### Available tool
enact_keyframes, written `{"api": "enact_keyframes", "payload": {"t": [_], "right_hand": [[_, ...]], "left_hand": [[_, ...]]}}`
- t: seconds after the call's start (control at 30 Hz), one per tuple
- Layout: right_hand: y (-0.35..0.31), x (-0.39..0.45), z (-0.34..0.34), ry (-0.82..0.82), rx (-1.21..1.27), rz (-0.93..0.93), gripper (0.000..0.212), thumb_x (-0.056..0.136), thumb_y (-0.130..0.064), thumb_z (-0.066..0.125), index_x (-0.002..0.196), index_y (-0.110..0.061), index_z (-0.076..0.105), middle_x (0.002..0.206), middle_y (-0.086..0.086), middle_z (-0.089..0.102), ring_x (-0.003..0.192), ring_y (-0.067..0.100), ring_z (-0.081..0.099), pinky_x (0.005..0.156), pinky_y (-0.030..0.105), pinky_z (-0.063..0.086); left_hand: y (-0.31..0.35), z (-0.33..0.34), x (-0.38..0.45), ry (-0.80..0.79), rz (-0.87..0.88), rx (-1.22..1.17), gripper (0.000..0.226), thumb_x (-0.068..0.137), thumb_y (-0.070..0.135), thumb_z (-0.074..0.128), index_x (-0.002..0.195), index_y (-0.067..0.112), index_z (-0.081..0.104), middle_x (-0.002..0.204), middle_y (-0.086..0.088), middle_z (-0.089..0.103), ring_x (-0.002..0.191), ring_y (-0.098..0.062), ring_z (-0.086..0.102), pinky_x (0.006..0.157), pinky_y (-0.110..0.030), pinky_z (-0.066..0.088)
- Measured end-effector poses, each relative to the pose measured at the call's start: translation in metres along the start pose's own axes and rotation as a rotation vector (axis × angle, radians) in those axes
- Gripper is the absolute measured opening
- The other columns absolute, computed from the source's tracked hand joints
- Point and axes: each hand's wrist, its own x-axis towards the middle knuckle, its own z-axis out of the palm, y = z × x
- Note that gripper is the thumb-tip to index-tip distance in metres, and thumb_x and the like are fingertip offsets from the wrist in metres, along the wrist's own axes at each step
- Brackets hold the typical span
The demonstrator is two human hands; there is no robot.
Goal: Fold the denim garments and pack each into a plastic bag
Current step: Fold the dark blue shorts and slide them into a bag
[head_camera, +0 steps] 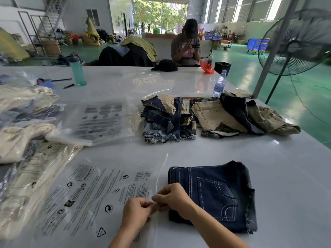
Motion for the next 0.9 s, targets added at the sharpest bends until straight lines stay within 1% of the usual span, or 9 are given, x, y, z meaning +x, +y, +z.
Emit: {"api": "enact_keyframes", "payload": {"t": [0.2, 0.27, 0.37, 0.5, 0.57, 0.67, 0.73, 0.8, 0.9], "right_hand": [[0.001, -0.004, 0.0, 0.051, 0.042, 0.0, 0.012, 0.083, 0.005, 0.064, 0.073, -0.001, 0.064, 0.062, 0.011, 0.064, 0.053, 0.017, 0.066, 0.056, 0.029, 0.057], [0.005, -0.005, -0.002, 0.121, -0.009, -0.01, 0.014, 0.083, 0.008, 0.06, 0.072, -0.001, 0.062, 0.064, 0.012, 0.063, 0.053, 0.02, 0.066, 0.057, 0.035, 0.059], [0.012, -0.006, -0.007, 0.218, -0.074, -0.017, 0.014, 0.081, 0.007, 0.057, 0.07, -0.002, 0.06, 0.064, 0.011, 0.063, 0.052, 0.021, 0.067, 0.061, 0.041, 0.06], [0.008, -0.006, -0.018, 0.037, -0.01, 0.006, 0.011, 0.087, -0.004, 0.064, 0.076, -0.004, 0.061, 0.062, 0.008, 0.065, 0.055, 0.022, 0.068, 0.055, 0.033, 0.059], [-0.002, 0.0, -0.037, 0.038, -0.117, -0.093, 0.012, 0.088, -0.017, 0.067, 0.081, -0.007, 0.066, 0.071, 0.009, 0.07, 0.06, 0.022, 0.069, 0.054, 0.029, 0.058], [-0.015, 0.015, -0.094, 0.353, -0.522, -0.255, 0.022, 0.087, -0.014, 0.067, 0.108, -0.009, 0.067, 0.104, 0.008, 0.071, 0.093, 0.024, 0.068, 0.081, 0.025, 0.053], [-0.014, 0.023, -0.137, 0.38, -0.847, -0.198, 0.048, 0.086, -0.02, 0.068, 0.131, -0.014, 0.054, 0.133, 0.003, 0.057, 0.12, 0.021, 0.053, 0.1, 0.032, 0.043], [-0.003, 0.028, -0.169, 0.278, -1.075, -0.057, 0.065, 0.087, -0.029, 0.067, 0.144, -0.019, 0.037, 0.15, -0.001, 0.037, 0.141, 0.019, 0.028, 0.115, 0.045, 0.025], [0.012, 0.032, -0.194, 0.174, -1.184, 0.092, 0.075, 0.087, -0.04, 0.064, 0.149, -0.025, 0.024, 0.156, -0.003, 0.025, 0.147, 0.018, 0.008, 0.112, 0.062, 0.0]], "left_hand": [[0.002, -0.004, -0.001, 0.027, -0.004, -0.162, 0.021, 0.073, 0.014, 0.08, 0.063, 0.005, 0.065, 0.054, -0.004, 0.064, 0.041, -0.011, 0.051, 0.044, -0.022, 0.045], [0.012, -0.019, 0.002, 0.195, 0.071, -0.124, 0.019, 0.083, 0.015, 0.071, 0.071, 0.004, 0.063, 0.056, -0.006, 0.066, 0.044, -0.014, 0.058, 0.046, -0.028, 0.049], [0.039, -0.063, 0.004, 0.629, 0.297, -0.015, 0.019, 0.089, 0.012, 0.062, 0.071, 0.008, 0.055, 0.052, -0.003, 0.061, 0.043, -0.01, 0.057, 0.05, -0.026, 0.045], [0.07, -0.105, -0.005, 0.874, 0.574, -0.015, 0.014, 0.091, 0.004, 0.054, 0.092, 0.012, 0.042, 0.063, -0.008, 0.059, 0.044, -0.012, 0.052, 0.04, -0.011, 0.04], [0.071, -0.104, -0.005, 0.834, 0.665, 0.241, 0.013, 0.088, -0.005, 0.052, 0.089, 0.008, 0.05, 0.068, -0.005, 0.054, 0.05, -0.02, 0.047, 0.041, -0.025, 0.037], [0.057, -0.077, -0.001, 0.523, 0.607, 0.476, 0.025, 0.08, -0.014, 0.054, 0.074, 0.008, 0.063, 0.079, -0.01, 0.058, 0.067, -0.03, 0.056, 0.056, -0.032, 0.042], [0.047, -0.05, 0.003, 0.333, 0.43, 0.584, 0.021, 0.088, -0.001, 0.051, 0.084, 0.012, 0.067, 0.099, -0.009, 0.059, 0.082, -0.03, 0.061, 0.067, -0.033, 0.045], [0.036, -0.022, 0.008, 0.196, 0.359, 0.722, 0.02, 0.096, 0.018, 0.043, 0.099, 0.015, 0.063, 0.116, -0.003, 0.055, 0.084, -0.015, 0.06, 0.069, -0.025, 0.048], [0.031, 0.018, 0.015, 0.059, 0.329, 0.844, 0.041, 0.098, 0.05, 0.033, 0.097, 0.017, 0.057, 0.121, -0.001, 0.052, 0.071, -0.003, 0.054, 0.06, -0.014, 0.049]]}}
